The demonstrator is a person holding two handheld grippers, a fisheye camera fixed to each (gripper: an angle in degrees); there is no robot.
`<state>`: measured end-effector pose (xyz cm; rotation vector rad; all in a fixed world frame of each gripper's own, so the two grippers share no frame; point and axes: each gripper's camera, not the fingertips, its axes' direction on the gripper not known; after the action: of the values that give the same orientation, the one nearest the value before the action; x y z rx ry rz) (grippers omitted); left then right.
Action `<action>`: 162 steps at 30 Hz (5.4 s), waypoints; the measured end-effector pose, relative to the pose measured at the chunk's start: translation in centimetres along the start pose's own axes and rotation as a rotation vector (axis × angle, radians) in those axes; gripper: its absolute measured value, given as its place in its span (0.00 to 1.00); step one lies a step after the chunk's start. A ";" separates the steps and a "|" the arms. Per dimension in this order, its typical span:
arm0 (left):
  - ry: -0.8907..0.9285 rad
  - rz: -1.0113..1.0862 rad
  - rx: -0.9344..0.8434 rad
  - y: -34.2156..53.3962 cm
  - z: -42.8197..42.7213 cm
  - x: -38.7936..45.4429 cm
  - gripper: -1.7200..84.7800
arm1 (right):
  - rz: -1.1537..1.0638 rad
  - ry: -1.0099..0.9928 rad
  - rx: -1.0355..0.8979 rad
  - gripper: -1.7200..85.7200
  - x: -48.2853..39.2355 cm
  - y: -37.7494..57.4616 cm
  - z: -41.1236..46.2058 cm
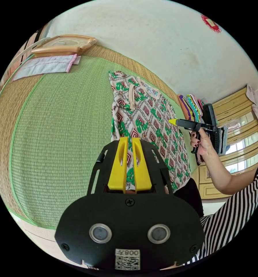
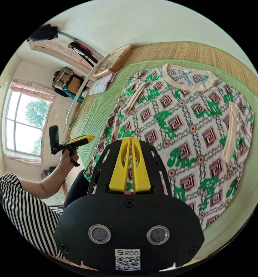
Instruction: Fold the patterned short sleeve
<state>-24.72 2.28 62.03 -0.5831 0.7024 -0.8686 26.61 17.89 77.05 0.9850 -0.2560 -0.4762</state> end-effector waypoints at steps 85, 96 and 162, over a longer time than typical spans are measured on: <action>0.415 -0.156 -0.117 32.2 -6.9 -13.1 0.04 | 0.494 -0.144 0.050 0.13 19.1 52.9 -5.1; 0.445 -0.205 -0.099 33.6 -8.2 -14.6 0.04 | 0.461 -0.170 0.033 0.05 19.9 54.2 -5.5; 0.574 -0.254 0.100 -6.6 -7.7 -11.8 0.04 | 0.373 -0.347 0.170 0.03 29.0 33.3 -21.7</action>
<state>-39.01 7.34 65.46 -0.3326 1.1098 -1.3237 69.76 34.83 93.47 0.9882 -0.7878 -0.2827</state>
